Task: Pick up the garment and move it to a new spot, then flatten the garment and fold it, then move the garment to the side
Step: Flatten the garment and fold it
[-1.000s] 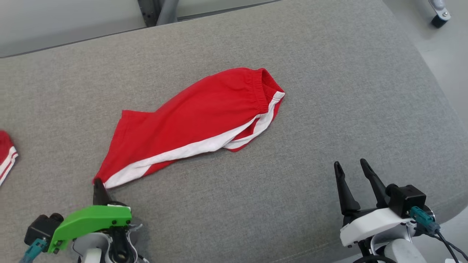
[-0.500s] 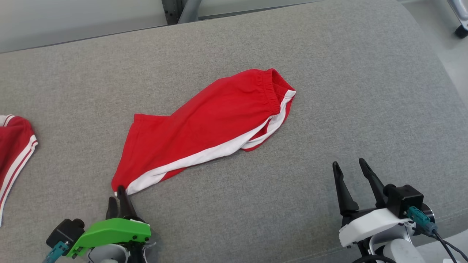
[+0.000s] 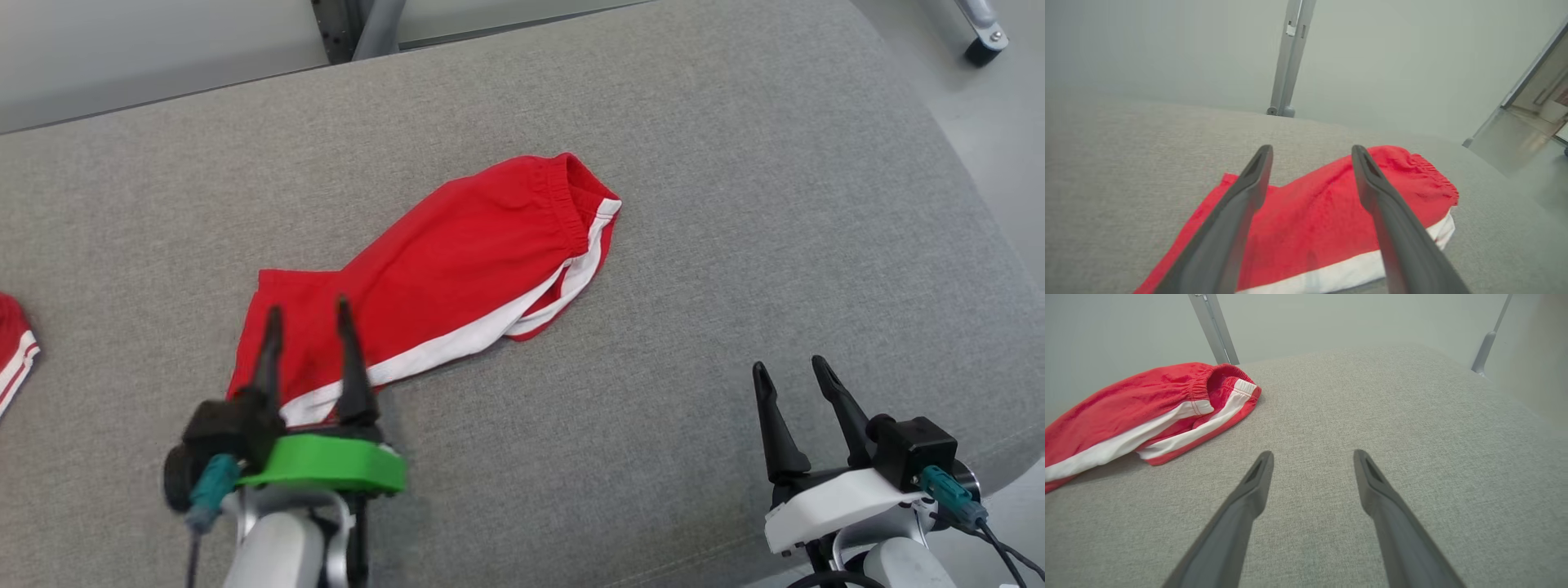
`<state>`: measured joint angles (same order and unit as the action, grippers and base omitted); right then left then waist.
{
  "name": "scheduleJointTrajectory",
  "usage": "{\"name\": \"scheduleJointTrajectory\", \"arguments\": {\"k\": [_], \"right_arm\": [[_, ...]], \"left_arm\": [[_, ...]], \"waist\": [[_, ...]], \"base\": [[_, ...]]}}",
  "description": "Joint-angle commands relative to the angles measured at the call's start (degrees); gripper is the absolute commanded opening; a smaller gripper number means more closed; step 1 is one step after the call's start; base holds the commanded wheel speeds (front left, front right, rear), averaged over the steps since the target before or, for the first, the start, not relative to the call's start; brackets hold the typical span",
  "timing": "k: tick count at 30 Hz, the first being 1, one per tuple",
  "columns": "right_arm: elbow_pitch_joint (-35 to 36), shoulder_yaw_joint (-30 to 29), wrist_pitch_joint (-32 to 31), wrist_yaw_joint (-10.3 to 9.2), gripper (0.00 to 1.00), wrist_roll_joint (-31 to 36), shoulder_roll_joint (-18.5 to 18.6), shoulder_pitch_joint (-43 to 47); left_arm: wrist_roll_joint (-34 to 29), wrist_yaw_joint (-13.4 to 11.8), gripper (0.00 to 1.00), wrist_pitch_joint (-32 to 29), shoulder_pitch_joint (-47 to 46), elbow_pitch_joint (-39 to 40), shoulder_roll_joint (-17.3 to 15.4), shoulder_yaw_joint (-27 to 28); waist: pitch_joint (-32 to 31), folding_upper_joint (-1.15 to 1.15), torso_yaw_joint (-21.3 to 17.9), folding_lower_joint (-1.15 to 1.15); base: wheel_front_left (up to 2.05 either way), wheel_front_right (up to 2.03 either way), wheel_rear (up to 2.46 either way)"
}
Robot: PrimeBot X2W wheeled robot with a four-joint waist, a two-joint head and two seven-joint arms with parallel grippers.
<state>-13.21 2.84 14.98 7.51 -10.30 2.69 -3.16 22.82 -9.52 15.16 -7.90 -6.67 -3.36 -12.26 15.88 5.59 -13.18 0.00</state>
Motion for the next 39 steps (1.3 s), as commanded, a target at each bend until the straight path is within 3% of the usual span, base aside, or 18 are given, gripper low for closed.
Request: {"name": "scheduleJointTrajectory", "arguments": {"k": [1,8,14,24,25,26,27,28,29,30,39], "right_arm": [[0.19,0.05,0.07,-0.04,1.0,-0.11,0.16,-0.11],[0.58,0.22,0.07,-0.04,1.0,-1.44,0.16,-1.71],[0.44,0.21,0.07,-0.04,1.0,-2.8,0.16,-2.37],[0.03,0.53,0.07,-0.04,1.0,-4.5,0.16,-2.89],[-0.01,0.54,0.07,-0.04,1.0,-4.6,0.15,-2.88],[-0.04,0.56,0.07,-0.04,1.0,-4.68,0.15,-2.87],[-0.04,0.56,0.07,-0.04,1.0,-4.68,0.15,-2.87],[-0.06,0.51,0.07,-0.04,1.0,-4.75,0.15,-2.9],[-0.07,0.42,0.07,-0.04,1.0,-4.81,0.15,-2.9],[-0.11,0.36,0.07,-0.04,1.0,-4.82,0.15,-2.84],[-0.43,0.1,0.07,-0.04,1.0,-4.19,0.16,-2.1]], "left_arm": [[-1.29,1.2,1.0,-0.98,-2.33,-0.87,-0.12,-2.6],[-5.83,4.81,1.0,-6.12,-14.61,-8.55,0.31,-14.83],[-8.78,6.97,1.0,-9.97,-22.78,-18.03,0.33,-21.95],[-13.22,7.04,1.0,-10.1,-31.57,-31.71,0.05,-26.03],[-13.3,6.84,0.95,-10.23,-32.21,-32.92,0.02,-26.04],[-13.31,6.76,0.53,-10.0,-32.89,-33.94,0.06,-25.96],[-13.31,6.76,0.53,-10.0,-32.89,-33.94,0.06,-25.96],[-12.93,6.74,0.34,-9.69,-33.35,-34.77,0.08,-25.77],[-12.65,6.86,0.07,-9.36,-33.69,-35.55,0.11,-25.66],[-12.18,6.91,0.0,-8.91,-33.91,-36.07,0.14,-25.45],[-4.37,9.75,0.0,-8.69,-33.42,-36.01,0.45,-24.94]], "waist": [[0.56,-0.01,-0.72,0.0],[3.08,-0.01,-3.56,0.0],[4.88,-0.01,-6.52,0.0],[6.0,-0.01,-8.8,0.0],[6.0,-0.01,-8.9,0.0],[5.98,-0.01,-8.98,0.0],[5.98,-0.01,-8.98,0.0],[5.94,-0.01,-9.03,0.0],[5.87,-0.01,-9.06,0.0],[5.77,-0.01,-9.04,0.0],[4.68,-0.01,-8.33,0.0]], "base": [[0.0,0.0,0.0],[0.0,0.0,0.0],[0.0,0.0,0.0],[0.0,0.0,0.0],[0.0,0.0,0.0],[0.0,0.0,0.0],[0.0,0.0,0.0],[0.0,0.0,0.0],[0.0,0.0,0.0],[0.0,0.0,0.0],[0.0,0.0,0.0]]}}
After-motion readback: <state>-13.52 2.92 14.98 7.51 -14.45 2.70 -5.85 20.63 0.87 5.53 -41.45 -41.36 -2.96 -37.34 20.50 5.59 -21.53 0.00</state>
